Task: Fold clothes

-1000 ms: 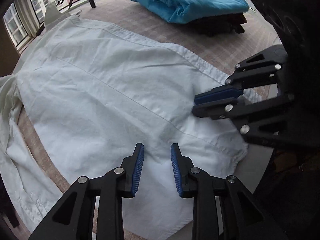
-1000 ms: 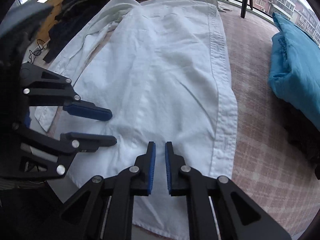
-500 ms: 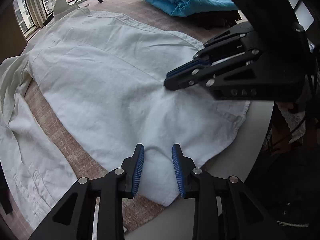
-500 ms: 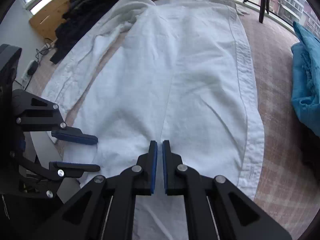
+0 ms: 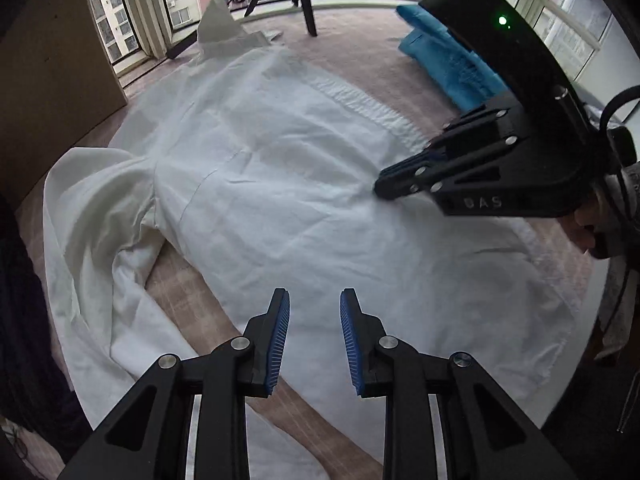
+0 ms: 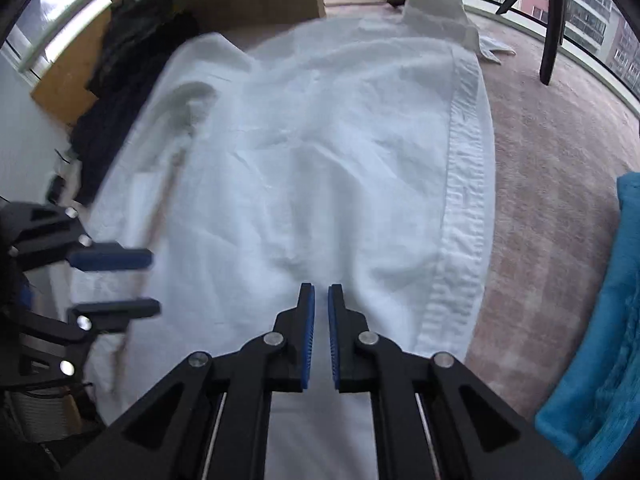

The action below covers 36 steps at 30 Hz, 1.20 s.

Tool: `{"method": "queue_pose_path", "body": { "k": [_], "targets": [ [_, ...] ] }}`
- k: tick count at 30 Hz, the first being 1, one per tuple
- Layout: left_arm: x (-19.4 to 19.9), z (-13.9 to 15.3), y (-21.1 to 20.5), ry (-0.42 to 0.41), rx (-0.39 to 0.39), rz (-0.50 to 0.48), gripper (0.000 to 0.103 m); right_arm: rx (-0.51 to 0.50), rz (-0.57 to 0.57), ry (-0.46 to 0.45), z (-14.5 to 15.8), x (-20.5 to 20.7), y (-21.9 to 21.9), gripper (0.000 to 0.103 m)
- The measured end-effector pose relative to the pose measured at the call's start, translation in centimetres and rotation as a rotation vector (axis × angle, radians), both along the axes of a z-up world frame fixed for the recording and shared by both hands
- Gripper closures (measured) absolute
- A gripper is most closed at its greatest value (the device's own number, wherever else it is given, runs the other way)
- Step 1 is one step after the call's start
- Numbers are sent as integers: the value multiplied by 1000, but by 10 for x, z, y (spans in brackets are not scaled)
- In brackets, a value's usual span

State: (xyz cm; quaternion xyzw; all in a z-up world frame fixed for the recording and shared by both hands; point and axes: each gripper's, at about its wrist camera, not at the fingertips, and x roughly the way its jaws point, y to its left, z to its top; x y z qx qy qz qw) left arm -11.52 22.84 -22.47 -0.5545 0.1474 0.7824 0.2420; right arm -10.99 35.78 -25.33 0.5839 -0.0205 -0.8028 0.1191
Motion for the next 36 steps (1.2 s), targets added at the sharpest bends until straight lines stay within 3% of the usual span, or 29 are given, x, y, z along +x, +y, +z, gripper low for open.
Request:
{"method": "queue_pose_path", "body": {
  "k": [3, 4, 6, 8, 11, 16, 17, 20, 21, 23, 25, 29, 31, 32, 33, 34, 35, 36],
  "targets": [
    [-21, -18, -8, -26, -63, 46, 79, 130, -174, 37, 10, -23, 36, 102],
    [-25, -17, -12, -29, -47, 64, 79, 102, -203, 68, 19, -27, 46, 96],
    [-31, -12, -18, -22, -17, 86, 79, 10, -218, 109, 35, -36, 60, 96],
    [-34, -7, -17, -3, -5, 86, 79, 7, -201, 134, 44, -50, 61, 95],
    [-40, -10, -10, -4, -4, 71, 79, -38, -170, 131, 40, -78, 62, 82],
    [-50, -23, -7, -32, -24, 82, 75, -163, -139, 107, 22, -126, 69, 82],
    [-52, -24, -8, -35, -21, 86, 75, -127, -130, 95, 15, -134, 68, 82],
    [-58, -24, -10, -41, -16, 94, 75, 188, -200, 114, 3, -153, 72, 82],
    [-59, -24, -11, -41, -18, 96, 74, 207, -233, 137, 6, -155, 79, 82],
    [-61, -24, -14, -48, -7, 103, 74, 84, -268, 177, 19, -152, 89, 82],
    [-63, -25, -15, -52, 0, 106, 74, -35, -219, 199, 28, -151, 81, 82],
    [-62, -24, -16, -44, -1, 101, 74, 4, -15, 156, 13, -166, 30, 82],
    [-61, -24, -18, -43, 3, 101, 73, 112, -37, 163, 1, -180, 30, 83],
    [-61, -24, -21, -46, 6, 106, 73, 159, -62, 172, -2, -187, 34, 91],
    [-61, -24, -23, -49, 9, 112, 73, 202, -98, 186, -2, -194, 41, 91],
    [-61, -23, -25, -52, 11, 118, 73, 247, -128, 196, -1, -201, 47, 80],
    [-60, -21, -29, -53, 5, 131, 74, 274, -144, 194, 0, -206, 52, 62],
    [-58, -17, -36, -49, -7, 146, 75, 254, -156, 190, 4, -208, 57, 62]
  ]
}}
